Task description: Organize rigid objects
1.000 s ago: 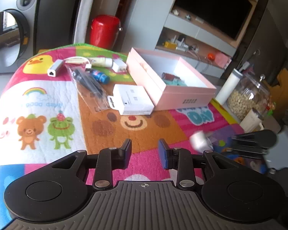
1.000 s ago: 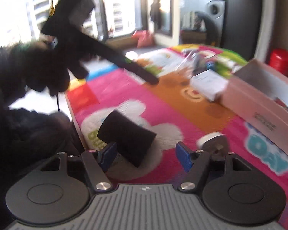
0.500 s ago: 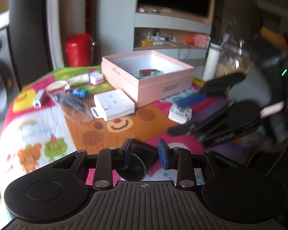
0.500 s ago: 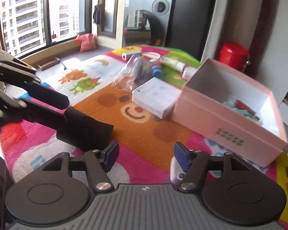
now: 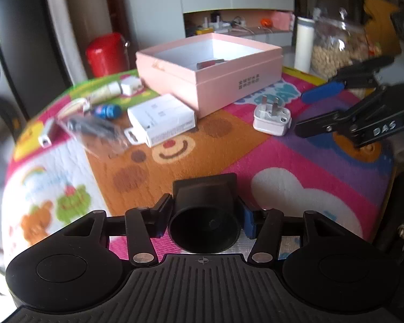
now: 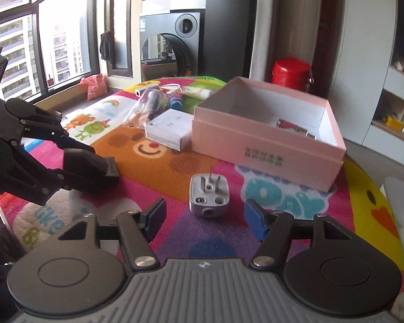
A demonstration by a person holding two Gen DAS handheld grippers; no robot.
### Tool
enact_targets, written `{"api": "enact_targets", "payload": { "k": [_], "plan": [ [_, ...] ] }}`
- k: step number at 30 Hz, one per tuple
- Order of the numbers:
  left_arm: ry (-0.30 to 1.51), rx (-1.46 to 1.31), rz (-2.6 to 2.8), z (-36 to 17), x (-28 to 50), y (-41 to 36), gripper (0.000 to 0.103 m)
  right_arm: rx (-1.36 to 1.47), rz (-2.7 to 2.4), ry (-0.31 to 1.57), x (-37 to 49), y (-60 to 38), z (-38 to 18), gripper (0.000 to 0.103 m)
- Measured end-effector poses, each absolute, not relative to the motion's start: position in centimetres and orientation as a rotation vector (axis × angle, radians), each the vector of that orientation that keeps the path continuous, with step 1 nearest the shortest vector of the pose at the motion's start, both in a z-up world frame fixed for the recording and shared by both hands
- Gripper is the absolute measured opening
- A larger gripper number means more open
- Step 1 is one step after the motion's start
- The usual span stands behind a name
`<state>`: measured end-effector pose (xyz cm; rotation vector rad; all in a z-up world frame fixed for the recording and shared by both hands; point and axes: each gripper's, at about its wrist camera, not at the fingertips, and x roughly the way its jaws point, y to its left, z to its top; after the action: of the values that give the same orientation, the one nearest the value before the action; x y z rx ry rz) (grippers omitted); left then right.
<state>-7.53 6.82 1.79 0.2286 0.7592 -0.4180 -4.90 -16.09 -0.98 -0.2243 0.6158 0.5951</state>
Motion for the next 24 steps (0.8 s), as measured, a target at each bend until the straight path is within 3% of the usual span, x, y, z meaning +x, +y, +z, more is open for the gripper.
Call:
{"api": "enact_targets", "payload": {
  "k": [9,13,24],
  "plan": [
    [0.692,0.125,-0.416,0.7,-7.5,7.2,0.057,-0.228,0.552,0.662,-1.5,-13.7,-2.9,0.064],
    [0.667,0.118,-0.411,0.6,-7.0,6.7,0.057,-0.269,0.562,0.657,-1.8,-13.1,-3.0,0.040],
    [0.577,0.108,-0.413,2.5,-7.5,5.3,0.056,-0.251,0.512,0.618,-4.2,-16.1,-1.3,0.039]
  ]
}}
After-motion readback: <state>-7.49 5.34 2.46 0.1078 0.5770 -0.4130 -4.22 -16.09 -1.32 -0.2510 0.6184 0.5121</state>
